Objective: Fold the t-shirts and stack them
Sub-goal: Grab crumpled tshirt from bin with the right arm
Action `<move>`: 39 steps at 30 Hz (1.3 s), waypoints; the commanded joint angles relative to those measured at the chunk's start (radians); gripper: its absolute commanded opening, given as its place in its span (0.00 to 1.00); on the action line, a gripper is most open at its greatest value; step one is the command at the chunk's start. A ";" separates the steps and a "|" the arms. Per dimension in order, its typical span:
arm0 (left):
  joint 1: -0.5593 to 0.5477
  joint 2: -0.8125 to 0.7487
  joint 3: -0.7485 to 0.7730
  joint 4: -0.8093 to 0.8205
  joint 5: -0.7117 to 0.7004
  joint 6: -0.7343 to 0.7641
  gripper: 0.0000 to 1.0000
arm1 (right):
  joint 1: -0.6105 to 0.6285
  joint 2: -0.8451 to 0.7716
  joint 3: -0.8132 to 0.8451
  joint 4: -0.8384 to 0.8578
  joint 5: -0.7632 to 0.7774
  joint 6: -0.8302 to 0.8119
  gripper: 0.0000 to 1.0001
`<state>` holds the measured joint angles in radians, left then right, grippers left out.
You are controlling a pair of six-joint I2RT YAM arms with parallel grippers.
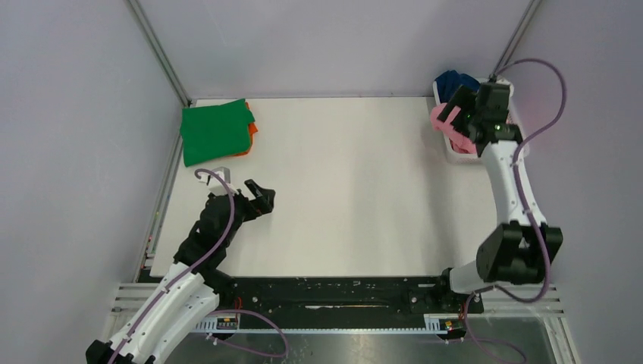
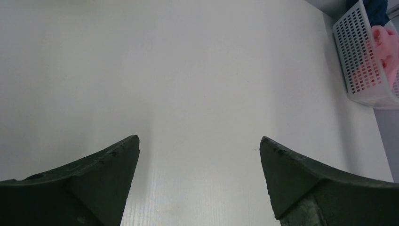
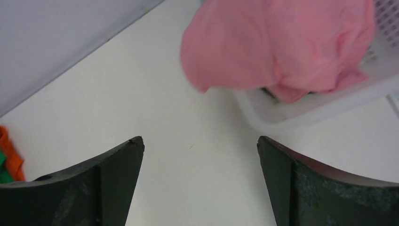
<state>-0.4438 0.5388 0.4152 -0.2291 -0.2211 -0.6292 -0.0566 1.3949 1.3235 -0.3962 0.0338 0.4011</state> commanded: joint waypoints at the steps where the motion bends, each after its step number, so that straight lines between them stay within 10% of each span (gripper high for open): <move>1: 0.004 0.025 0.001 0.080 -0.003 0.002 0.99 | -0.075 0.200 0.287 -0.164 0.140 -0.079 0.99; 7: 0.004 0.096 0.023 0.077 -0.020 0.013 0.99 | -0.129 0.542 0.668 -0.321 0.182 -0.140 0.96; 17: 0.005 0.136 0.033 0.072 -0.040 0.023 0.99 | -0.147 0.959 1.140 -0.548 -0.030 -0.135 0.62; 24: 0.005 0.106 0.033 0.051 -0.045 0.021 0.99 | -0.156 0.893 1.033 -0.499 -0.031 -0.115 0.02; 39: 0.005 -0.043 0.030 -0.024 -0.036 -0.009 0.99 | -0.156 0.230 0.793 -0.279 -0.326 -0.109 0.00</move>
<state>-0.4438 0.5369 0.4164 -0.2543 -0.2443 -0.6266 -0.2188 1.8496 2.1353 -0.8021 -0.0803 0.2665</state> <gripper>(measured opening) 0.989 0.023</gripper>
